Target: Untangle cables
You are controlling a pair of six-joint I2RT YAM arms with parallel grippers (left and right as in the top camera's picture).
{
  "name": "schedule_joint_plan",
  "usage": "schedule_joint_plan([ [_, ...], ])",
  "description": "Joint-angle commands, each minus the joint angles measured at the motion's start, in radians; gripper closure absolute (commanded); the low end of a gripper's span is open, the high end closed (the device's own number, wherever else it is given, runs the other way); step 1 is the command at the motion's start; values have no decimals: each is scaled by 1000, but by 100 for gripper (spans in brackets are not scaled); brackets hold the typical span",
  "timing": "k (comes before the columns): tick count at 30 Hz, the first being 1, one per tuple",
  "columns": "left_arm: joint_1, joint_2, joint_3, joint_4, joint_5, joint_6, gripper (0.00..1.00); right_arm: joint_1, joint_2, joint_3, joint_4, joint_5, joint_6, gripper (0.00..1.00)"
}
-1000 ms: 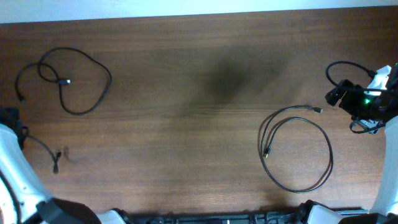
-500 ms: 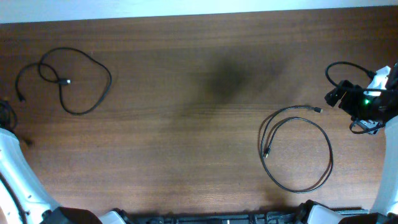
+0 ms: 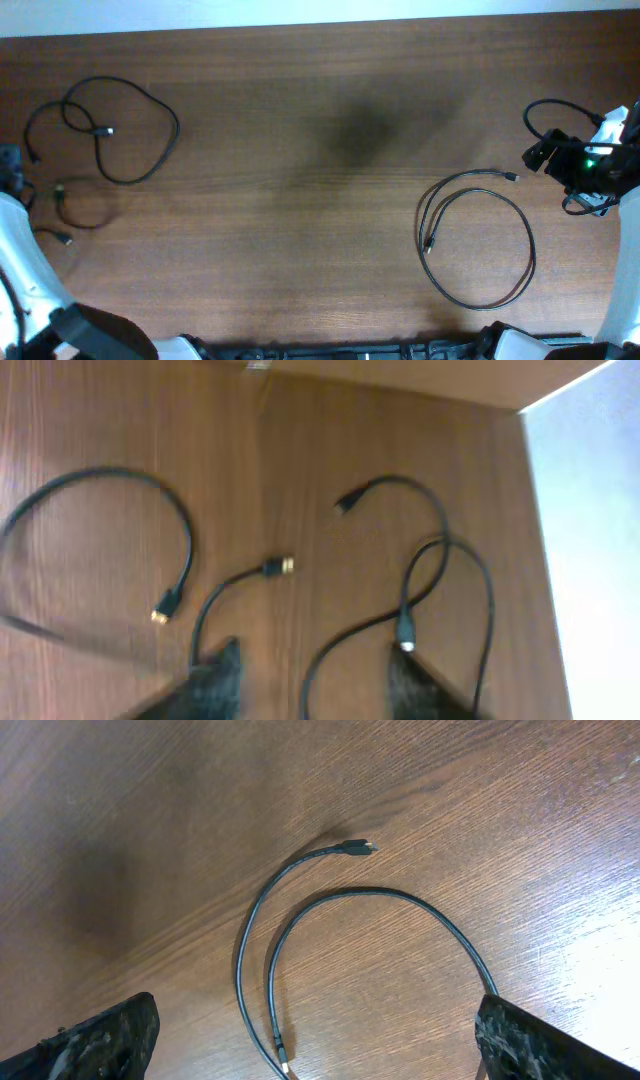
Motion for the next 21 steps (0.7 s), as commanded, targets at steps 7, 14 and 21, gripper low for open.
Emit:
schedule_joint_plan([
  [7,4,64,3,-50,9,12,18,-2,6,4,-1,-5,2,1],
  [14,1,65,3,-16,357,260,1,-2,6,4,-4,-5,2,1],
  [21,-103,87,2,26,459,972,5,-2,6,4,-6,-5,2,1],
])
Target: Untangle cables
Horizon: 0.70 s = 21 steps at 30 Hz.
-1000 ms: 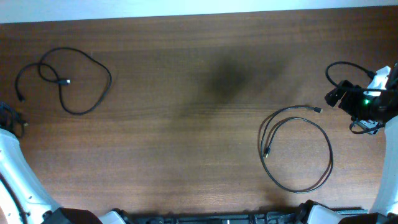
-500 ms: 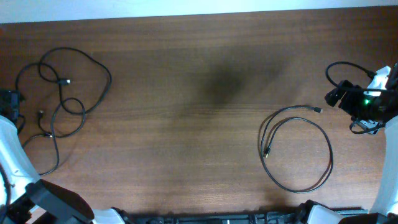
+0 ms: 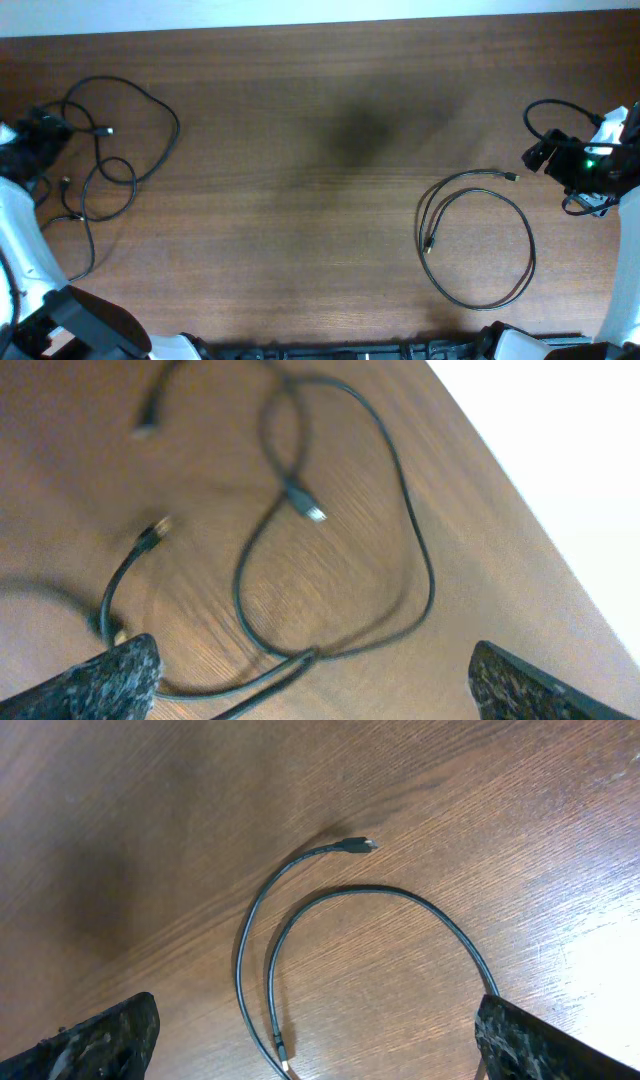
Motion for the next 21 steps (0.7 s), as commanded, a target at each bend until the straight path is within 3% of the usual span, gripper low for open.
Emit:
schedule_joint_plan([
  [1,-74,49,3,-17,-35,460,11,-2,6,4,-3,-5,2,1],
  [9,-111,189,3,-77,-109,524,24,-2,12,4,-3,-5,2,1],
  [12,-111,215,3,-90,-175,532,50,-2,27,4,-3,-2,2,1],
  [15,-111,217,3,-119,-196,586,67,-2,48,4,-1,-2,2,1],
  [18,-111,217,3,-141,-196,633,76,-2,76,4,-1,-2,2,1],
  [20,-111,217,3,-144,-200,633,75,-2,90,4,-8,-2,2,0],
  [21,-111,217,3,-150,-227,637,83,-2,95,4,-10,-2,2,1],
])
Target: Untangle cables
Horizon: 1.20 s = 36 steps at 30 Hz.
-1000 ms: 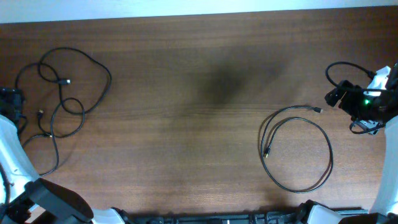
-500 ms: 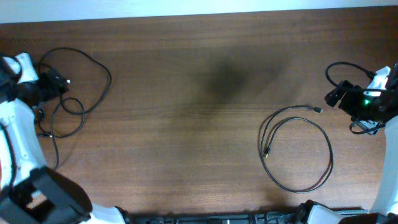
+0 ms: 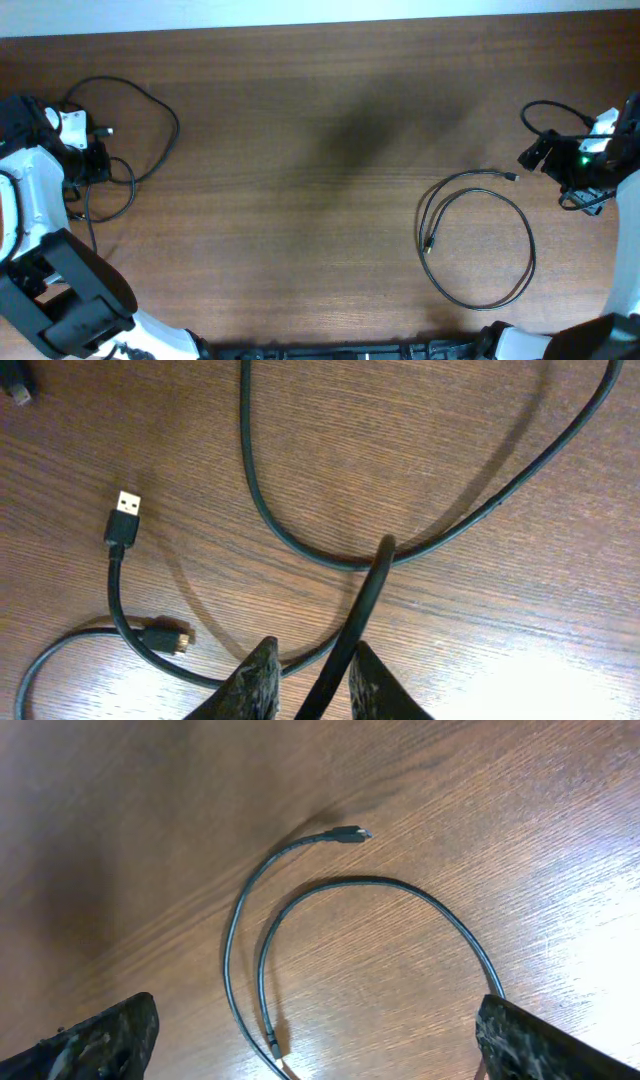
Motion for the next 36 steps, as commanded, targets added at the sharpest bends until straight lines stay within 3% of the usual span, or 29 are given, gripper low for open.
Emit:
schedule_joint_plan([
  [1,0,14,2,-15,-69,37,97,-2,13,4,-7,-2,2,2],
  [4,0,14,2,-40,-182,35,100,-2,13,4,-7,-2,1,2],
  [5,2,14,2,-51,-280,-29,100,-2,13,4,-7,-2,1,2],
  [8,33,14,2,-81,-516,-388,100,-2,13,4,-7,-2,1,2],
  [10,72,14,2,-84,-484,-520,100,-2,13,4,-8,-2,1,2],
  [15,167,14,2,-27,-336,-705,100,-2,13,4,-9,-2,1,2],
  [20,299,14,2,124,39,-861,100,-2,13,4,-18,-2,2,2],
  [23,354,14,2,227,177,-919,100,-2,13,4,-19,-2,2,2],
  [25,384,14,2,235,178,-1013,100,-2,13,4,-19,-2,2,2],
  [28,405,14,2,232,175,-1039,100,-2,13,4,-18,-3,5,2],
  [32,413,14,2,156,64,-1141,100,-2,13,4,-19,-3,5,2],
  [34,413,14,2,140,46,-1157,87,-2,13,4,-18,-2,5,2],
  [35,413,14,2,127,49,-1157,56,-2,13,4,-18,-2,5,2],
  [36,413,14,2,113,50,-1157,10,-2,13,4,-18,-2,5,2],
])
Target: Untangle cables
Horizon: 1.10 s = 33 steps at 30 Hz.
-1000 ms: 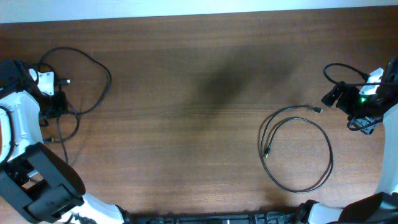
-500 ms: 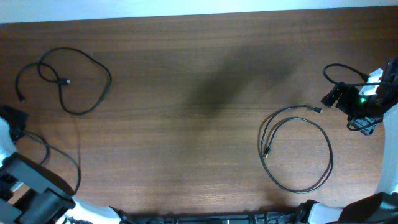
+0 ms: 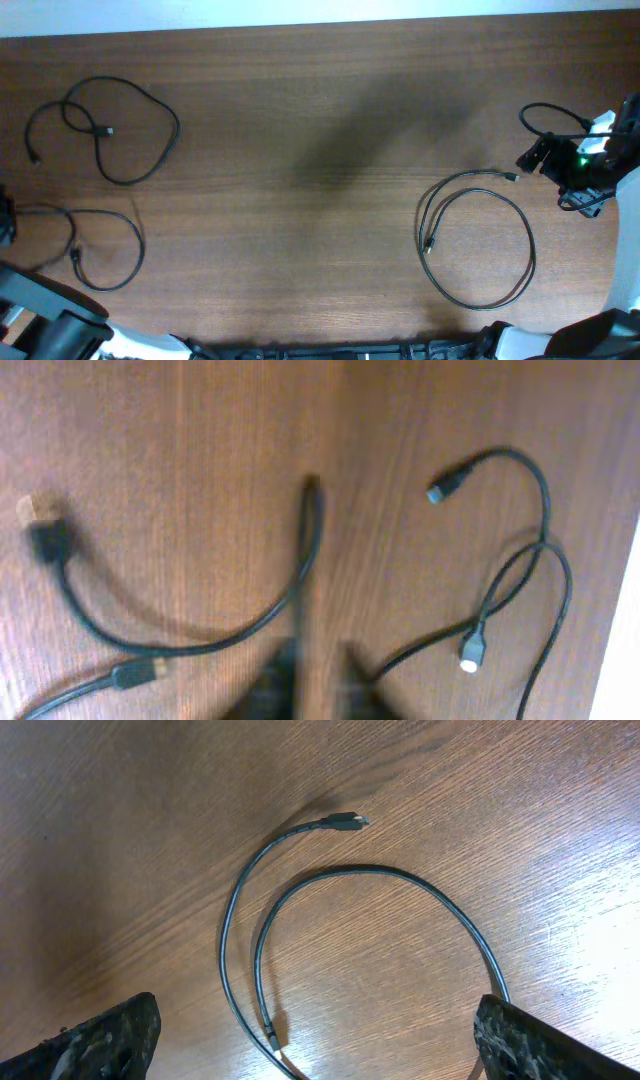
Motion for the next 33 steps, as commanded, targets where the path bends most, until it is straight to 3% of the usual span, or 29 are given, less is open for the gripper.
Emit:
schedule_joint_plan([
  [1,7,13,2,-39,-25,-54,1,-2,5,4,-1,-2,4,2],
  [9,4,-114,2,-42,-4,-42,1,-2,5,4,-1,-3,4,2],
  [14,-3,-288,2,-53,363,-42,1,-2,5,4,-2,-6,4,2],
  [17,-55,-343,2,-53,450,4,1,-2,5,4,-5,-6,5,2],
  [21,-183,-373,2,-54,457,121,1,-1,5,4,-16,-29,4,2],
  [27,-493,-373,2,-61,452,325,1,-1,5,4,-24,-32,4,2],
  [33,-766,-373,2,-115,298,333,1,-1,5,4,-24,-32,4,2],
])
